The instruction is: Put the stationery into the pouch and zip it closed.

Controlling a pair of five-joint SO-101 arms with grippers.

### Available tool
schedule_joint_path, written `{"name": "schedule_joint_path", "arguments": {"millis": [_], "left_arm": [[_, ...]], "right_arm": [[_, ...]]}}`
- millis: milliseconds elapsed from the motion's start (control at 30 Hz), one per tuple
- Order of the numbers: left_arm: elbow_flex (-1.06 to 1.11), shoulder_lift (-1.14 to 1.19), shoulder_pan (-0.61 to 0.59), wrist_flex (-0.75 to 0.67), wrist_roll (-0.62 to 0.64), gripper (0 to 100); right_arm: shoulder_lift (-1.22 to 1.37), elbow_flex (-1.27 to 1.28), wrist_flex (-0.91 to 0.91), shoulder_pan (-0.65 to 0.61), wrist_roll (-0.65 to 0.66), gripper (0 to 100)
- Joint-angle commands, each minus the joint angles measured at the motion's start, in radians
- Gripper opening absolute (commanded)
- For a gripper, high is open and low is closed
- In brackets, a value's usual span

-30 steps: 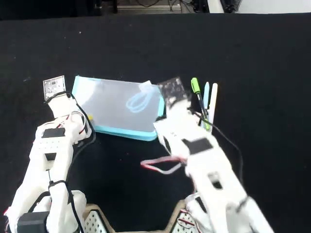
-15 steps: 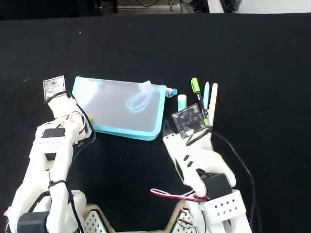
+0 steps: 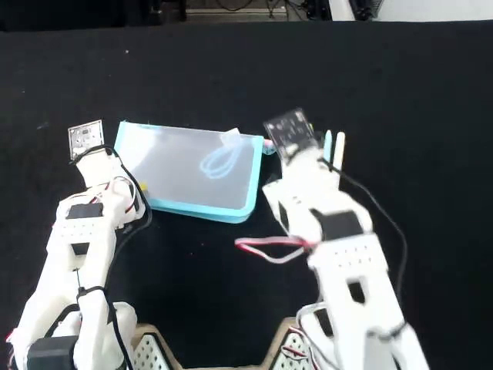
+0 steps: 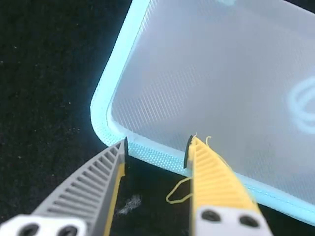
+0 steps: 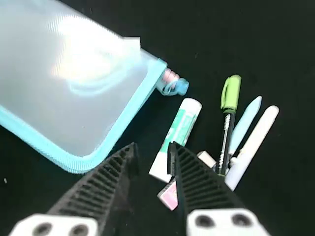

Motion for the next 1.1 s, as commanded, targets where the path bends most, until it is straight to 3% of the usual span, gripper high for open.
{"name": "schedule_joint_path", "arguments": {"millis": [0, 100, 300, 533, 667, 900, 1067], "left_arm": [[-0.058, 0.002, -0.01, 0.003, 0.006, 21], [-0.058, 0.002, -0.008, 0.003, 0.006, 21], [-0.056, 0.002, -0.01, 0.003, 0.006, 21], [-0.058, 0.002, -0.012, 0.003, 0.006, 21], [-0.058, 0.002, -0.012, 0.003, 0.006, 21], [-0.033, 0.008, -0.007, -0.051, 0.006, 21], [-0.019, 0.0, -0.008, -0.066, 0.006, 21]], "right_arm": [[0.173, -0.127, -0.081, 0.015, 0.008, 11.0], [0.302, -0.176, -0.164, 0.015, 0.028, 11.3], [0.544, -0.295, -0.219, 0.031, 0.288, 18.8], [0.756, -0.469, -0.264, 0.121, 0.502, 19.1], [0.831, -0.519, -0.264, 0.123, 0.589, 19.1], [0.889, -0.564, -0.265, 0.117, 0.879, 19.1], [0.894, -0.565, -0.265, 0.112, 0.965, 19.1]]}}
